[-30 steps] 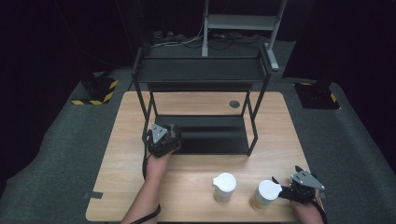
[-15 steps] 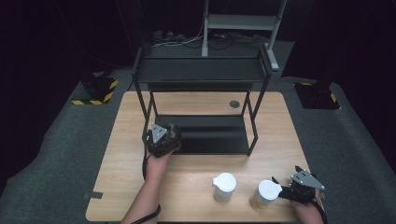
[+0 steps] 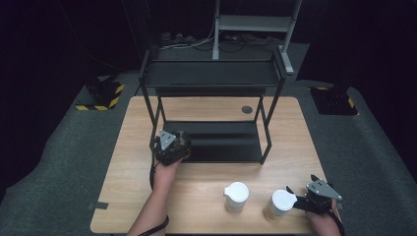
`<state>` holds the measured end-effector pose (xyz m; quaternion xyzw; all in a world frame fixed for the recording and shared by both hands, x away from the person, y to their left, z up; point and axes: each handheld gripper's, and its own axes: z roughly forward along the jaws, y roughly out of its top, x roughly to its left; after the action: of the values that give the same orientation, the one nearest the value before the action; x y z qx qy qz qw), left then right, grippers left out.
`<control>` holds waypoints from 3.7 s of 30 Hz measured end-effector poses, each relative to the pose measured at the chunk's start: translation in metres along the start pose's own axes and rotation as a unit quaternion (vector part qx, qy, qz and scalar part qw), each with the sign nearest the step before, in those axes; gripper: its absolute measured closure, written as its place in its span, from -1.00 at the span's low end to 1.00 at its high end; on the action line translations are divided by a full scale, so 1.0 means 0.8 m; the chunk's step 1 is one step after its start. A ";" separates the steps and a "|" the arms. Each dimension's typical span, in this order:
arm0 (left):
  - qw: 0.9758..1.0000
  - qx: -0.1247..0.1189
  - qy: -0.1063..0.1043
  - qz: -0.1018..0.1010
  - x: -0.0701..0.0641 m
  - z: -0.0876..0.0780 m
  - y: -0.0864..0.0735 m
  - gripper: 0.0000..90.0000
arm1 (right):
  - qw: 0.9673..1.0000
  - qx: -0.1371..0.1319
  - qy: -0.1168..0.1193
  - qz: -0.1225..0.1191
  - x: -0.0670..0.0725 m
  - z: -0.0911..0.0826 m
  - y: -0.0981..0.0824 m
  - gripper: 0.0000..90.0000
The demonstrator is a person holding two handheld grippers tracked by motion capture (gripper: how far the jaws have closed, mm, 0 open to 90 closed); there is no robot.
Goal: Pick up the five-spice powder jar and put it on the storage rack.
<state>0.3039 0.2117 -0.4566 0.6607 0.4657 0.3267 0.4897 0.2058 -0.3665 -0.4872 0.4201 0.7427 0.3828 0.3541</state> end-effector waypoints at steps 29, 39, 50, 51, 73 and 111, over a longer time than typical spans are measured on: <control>1.000 -0.016 -0.002 0.017 -0.011 -0.027 0.016 -0.61 | 1.000 0.000 0.000 -0.002 0.000 0.000 0.000 -1.00; 1.000 -0.022 0.002 0.022 -0.020 -0.046 0.019 -0.92 | 1.000 0.000 0.000 -0.003 0.001 0.000 0.000 -1.00; 0.999 -0.026 0.006 0.029 -0.019 -0.070 0.017 -0.99 | 1.000 0.001 -0.001 -0.005 0.001 0.000 0.001 -1.00; 0.999 -0.026 0.007 0.030 -0.019 -0.073 0.017 -0.99 | 1.000 0.001 -0.001 -0.005 0.001 0.000 0.001 -1.00; 0.998 -0.032 0.023 0.039 -0.015 -0.126 0.005 -0.99 | 1.000 0.001 -0.002 -0.008 0.003 0.000 0.001 -1.00; 0.998 0.041 0.018 0.035 -0.006 -0.160 -0.081 -0.99 | 1.000 0.002 -0.005 -0.012 0.005 0.001 0.001 -1.00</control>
<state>0.1695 0.2570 -0.4787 0.6904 0.4639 0.3359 0.4420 0.2049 -0.3625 -0.4875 0.4140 0.7466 0.3749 0.3614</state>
